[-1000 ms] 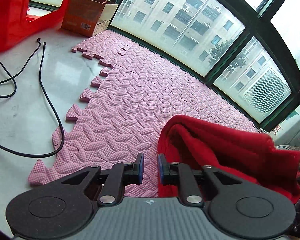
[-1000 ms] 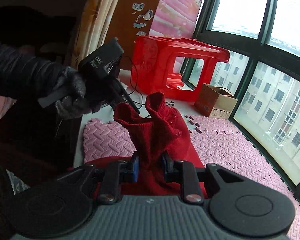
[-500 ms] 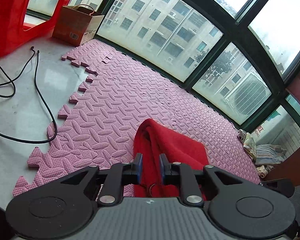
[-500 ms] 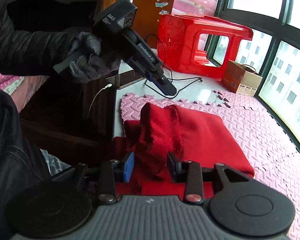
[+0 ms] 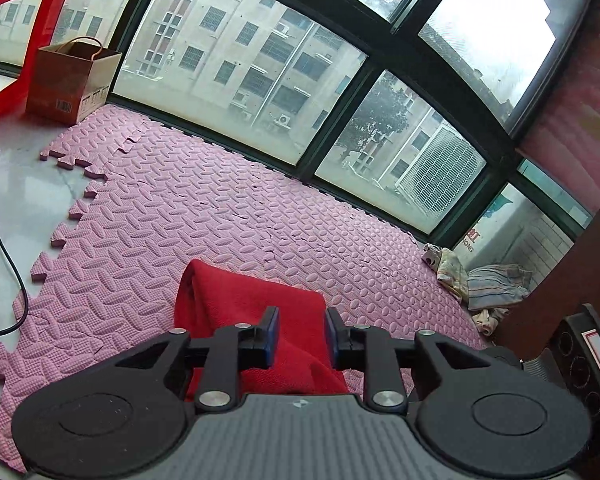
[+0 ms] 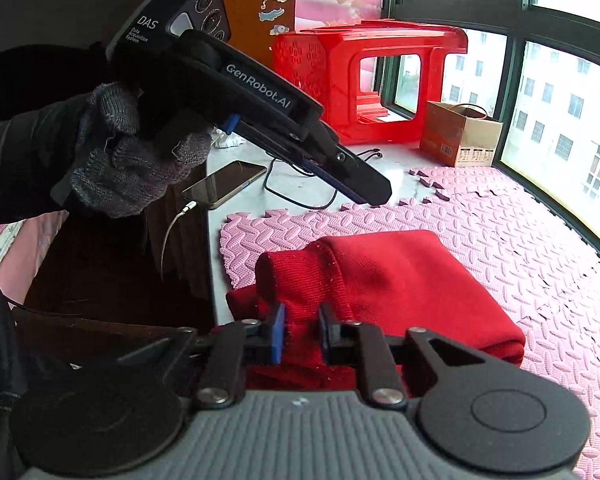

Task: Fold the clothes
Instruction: 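Open both grippers to release the folded hoodie, then grasp the edge of the folded hoodie with the left gripper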

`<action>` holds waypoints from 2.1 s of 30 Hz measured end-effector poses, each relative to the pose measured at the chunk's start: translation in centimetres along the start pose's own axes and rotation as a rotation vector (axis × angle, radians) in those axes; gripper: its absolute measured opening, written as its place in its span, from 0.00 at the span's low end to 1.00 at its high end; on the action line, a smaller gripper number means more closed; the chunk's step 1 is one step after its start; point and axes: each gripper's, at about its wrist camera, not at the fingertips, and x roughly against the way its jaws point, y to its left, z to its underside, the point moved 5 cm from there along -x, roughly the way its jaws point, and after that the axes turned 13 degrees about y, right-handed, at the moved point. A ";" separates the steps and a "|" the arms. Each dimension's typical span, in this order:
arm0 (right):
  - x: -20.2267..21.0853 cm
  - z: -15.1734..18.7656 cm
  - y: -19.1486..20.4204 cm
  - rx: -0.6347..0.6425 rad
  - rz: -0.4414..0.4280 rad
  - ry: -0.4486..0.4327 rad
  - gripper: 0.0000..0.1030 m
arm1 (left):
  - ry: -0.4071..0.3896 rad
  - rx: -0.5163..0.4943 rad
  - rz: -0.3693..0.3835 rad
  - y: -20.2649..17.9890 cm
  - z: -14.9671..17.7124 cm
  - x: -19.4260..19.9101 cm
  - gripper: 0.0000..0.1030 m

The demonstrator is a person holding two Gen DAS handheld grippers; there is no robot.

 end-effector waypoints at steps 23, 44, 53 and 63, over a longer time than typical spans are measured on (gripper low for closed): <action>2.8 -0.4 -1.7 -0.097 -0.079 -0.104 0.07 | 0.142 0.003 0.013 0.1 4.4 -2.9 0.24; -2.4 0.2 -8.9 -0.284 0.137 0.014 0.19 | 0.179 0.017 0.026 0.1 7.9 -3.5 0.26; -7.4 2.7 -14.8 -0.433 0.237 0.100 0.17 | 0.185 0.029 0.040 0.3 8.1 -3.5 0.25; -6.4 -2.8 -12.4 -0.314 0.142 0.058 0.19 | 0.190 0.050 0.060 0.6 8.1 -3.6 0.25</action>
